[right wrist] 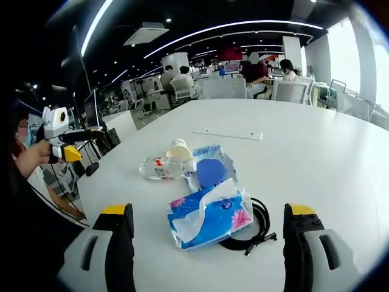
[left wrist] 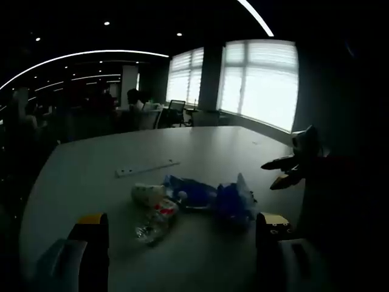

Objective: Arrange the tabletop items into an orderly group along one side of the table until the central work area is clear of visible clutter.

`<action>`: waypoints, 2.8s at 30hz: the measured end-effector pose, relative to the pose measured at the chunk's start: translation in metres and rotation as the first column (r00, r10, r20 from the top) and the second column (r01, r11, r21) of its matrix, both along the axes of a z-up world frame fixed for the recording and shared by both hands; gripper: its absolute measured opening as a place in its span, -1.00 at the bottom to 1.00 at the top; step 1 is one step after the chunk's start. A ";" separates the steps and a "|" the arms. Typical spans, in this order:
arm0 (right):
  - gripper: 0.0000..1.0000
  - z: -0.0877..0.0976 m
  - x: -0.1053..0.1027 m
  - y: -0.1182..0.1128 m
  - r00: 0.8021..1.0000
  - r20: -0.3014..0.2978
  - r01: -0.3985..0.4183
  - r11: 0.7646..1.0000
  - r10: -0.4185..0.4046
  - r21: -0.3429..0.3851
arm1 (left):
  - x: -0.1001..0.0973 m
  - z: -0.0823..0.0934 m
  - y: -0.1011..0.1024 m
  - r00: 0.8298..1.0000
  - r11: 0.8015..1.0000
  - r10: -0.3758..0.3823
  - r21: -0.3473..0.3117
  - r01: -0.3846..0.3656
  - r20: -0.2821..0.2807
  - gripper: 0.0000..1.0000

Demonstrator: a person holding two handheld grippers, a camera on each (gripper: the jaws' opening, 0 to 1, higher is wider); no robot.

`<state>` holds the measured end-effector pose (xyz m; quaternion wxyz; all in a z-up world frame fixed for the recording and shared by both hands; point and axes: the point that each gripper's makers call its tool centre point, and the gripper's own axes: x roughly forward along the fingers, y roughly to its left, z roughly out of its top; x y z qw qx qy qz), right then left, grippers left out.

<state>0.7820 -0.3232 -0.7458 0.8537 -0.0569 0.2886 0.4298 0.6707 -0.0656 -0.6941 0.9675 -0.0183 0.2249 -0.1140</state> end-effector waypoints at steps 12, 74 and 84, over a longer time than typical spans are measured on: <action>0.99 0.002 0.001 -0.001 1.000 0.010 0.004 1.000 -0.004 0.006 | -0.001 0.001 0.002 1.000 1.000 -0.001 0.001 0.001 0.008 0.99; 0.99 0.007 -0.008 -0.004 0.999 0.021 -0.026 1.000 0.026 0.005 | 0.002 0.002 -0.003 0.999 0.999 -0.050 0.019 0.050 -0.013 0.99; 0.99 0.009 -0.006 -0.005 1.000 0.029 -0.007 1.000 0.007 0.001 | 0.018 -0.001 -0.007 0.994 0.994 -0.104 0.034 0.105 -0.029 1.00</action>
